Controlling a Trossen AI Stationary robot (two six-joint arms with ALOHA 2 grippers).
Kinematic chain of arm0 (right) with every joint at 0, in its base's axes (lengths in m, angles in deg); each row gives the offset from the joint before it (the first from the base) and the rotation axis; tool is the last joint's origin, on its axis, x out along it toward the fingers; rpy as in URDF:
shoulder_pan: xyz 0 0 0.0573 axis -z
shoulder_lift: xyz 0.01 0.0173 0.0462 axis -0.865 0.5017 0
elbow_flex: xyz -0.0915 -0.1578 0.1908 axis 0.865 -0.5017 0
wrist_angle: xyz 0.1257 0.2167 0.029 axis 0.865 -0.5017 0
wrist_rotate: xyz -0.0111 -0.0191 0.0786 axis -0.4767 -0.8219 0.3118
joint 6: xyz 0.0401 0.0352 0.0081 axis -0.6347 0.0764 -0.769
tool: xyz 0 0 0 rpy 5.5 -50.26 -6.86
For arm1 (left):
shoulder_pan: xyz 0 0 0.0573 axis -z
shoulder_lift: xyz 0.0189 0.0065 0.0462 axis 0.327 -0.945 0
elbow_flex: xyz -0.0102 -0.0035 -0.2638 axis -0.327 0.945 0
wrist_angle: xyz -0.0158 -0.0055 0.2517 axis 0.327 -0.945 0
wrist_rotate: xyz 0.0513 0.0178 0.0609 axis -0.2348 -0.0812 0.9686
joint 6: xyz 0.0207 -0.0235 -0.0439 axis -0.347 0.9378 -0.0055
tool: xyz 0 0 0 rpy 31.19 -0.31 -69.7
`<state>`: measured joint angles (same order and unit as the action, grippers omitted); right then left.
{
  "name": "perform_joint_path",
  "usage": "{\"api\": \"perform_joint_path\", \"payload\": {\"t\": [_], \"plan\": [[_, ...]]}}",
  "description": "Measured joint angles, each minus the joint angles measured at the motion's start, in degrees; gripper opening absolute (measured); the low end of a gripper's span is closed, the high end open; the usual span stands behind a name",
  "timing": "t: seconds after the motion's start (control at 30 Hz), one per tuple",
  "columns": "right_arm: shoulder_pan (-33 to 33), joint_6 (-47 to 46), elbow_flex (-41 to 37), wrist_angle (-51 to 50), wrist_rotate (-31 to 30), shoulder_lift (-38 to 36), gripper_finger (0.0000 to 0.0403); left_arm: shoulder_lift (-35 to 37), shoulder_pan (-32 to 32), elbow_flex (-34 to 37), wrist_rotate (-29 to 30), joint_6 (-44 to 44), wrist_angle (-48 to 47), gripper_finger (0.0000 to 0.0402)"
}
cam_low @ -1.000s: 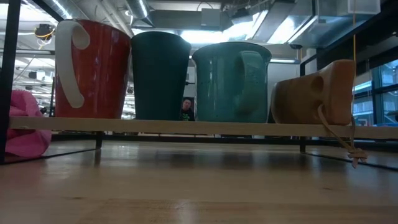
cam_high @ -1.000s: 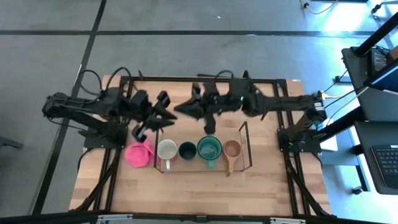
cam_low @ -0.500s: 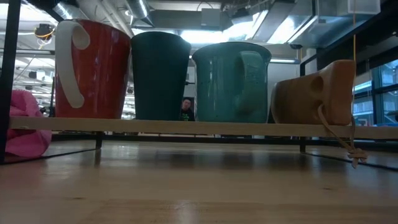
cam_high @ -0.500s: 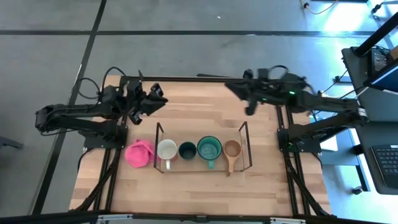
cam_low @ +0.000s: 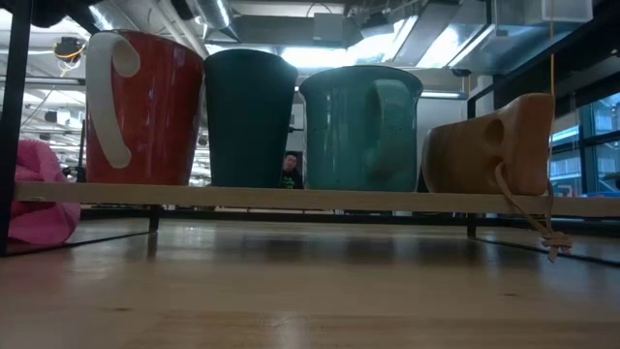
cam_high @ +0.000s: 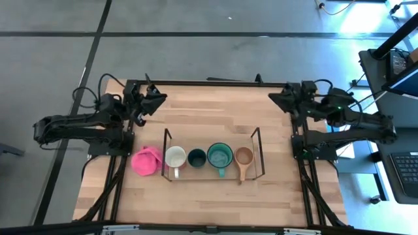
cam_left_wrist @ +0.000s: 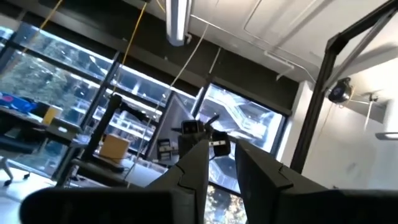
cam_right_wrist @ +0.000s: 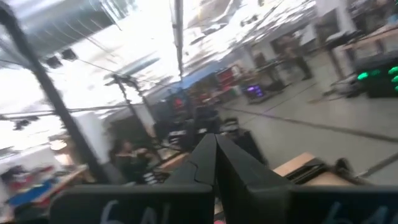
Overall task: Stack small to large cups/mugs on shelf
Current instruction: Return to Home Position
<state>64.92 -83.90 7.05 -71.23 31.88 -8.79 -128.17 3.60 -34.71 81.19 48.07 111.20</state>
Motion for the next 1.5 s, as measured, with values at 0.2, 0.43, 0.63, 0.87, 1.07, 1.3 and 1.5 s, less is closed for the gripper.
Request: {"api": "perform_joint_path", "payload": {"t": [0.2,0.43,0.63,0.87,1.07,1.3,1.5], "plan": [[-0.03,-2.33,-2.65,-1.42,2.91,-3.57,0.0010,1.68,0.00,0.04,-4.59,2.60,0.56,0.0071],[-0.04,0.66,-2.65,-10.78,8.53,-5.28,0.0010,3.65,0.02,0.04,-14.83,3.63,0.48,0.0071],[-0.02,7.79,-2.65,-11.64,9.01,-6.08,0.0010,3.89,0.00,0.93,-16.51,1.90,0.24,0.0071],[-0.07,8.19,-2.64,-12.82,13.02,-7.69,0.0010,4.27,0.02,9.92,-14.03,5.13,10.52,0.0071],[-0.07,12.06,-2.63,-14.60,14.22,-8.99,0.0010,4.69,0.00,16.55,-12.42,6.05,21.35,0.0071],[-0.07,12.31,-3.41,-16.85,14.33,-12.13,0.0010,5.85,0.00,19.42,-12.24,5.71,21.95,0.0071],[-0.07,8.15,-14.04,-9.36,12.86,-19.27,0.0010,5.83,-1.14,23.36,-12.77,7.58,22.82,0.0071]]}}
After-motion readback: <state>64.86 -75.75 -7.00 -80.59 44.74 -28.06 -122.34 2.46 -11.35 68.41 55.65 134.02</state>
